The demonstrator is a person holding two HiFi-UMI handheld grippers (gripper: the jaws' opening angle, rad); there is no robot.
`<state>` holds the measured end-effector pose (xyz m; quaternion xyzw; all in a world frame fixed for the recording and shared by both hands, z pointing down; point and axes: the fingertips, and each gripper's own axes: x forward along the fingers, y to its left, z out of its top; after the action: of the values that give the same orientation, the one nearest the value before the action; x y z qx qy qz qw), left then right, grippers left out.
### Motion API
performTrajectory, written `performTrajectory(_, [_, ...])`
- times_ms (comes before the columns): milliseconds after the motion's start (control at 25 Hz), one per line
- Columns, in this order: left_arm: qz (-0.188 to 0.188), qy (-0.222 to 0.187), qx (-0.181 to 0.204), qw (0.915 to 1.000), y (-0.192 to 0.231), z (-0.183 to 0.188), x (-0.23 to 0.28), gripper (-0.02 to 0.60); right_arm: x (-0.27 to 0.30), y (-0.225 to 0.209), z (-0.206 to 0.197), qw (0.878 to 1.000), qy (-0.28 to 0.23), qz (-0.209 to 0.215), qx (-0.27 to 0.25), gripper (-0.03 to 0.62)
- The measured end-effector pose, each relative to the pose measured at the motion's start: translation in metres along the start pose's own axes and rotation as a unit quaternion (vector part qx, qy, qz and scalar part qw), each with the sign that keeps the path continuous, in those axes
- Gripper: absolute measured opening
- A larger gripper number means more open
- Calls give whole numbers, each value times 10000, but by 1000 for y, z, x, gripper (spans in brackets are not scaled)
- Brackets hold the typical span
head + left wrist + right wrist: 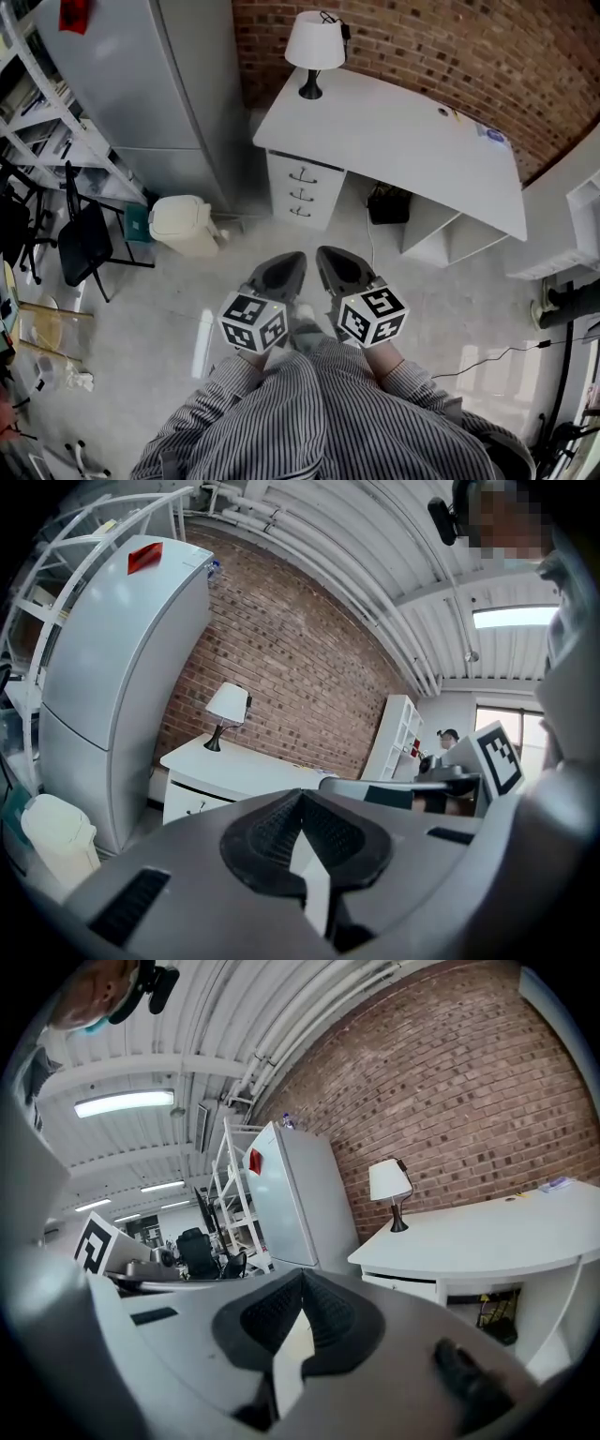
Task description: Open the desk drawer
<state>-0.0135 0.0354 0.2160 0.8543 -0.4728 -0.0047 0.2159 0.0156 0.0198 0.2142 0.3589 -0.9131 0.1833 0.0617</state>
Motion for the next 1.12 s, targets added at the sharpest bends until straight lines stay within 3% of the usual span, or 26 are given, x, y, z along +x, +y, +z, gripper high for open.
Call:
performTrajectory(560, [225,44,184,9996,39,42,107,11,67,-90,45,9994,67,328,64,15])
performTrajectory(1120, [345,396,-24,9986,66,36,139,11,91,-110,32,9983,374,375,260,17])
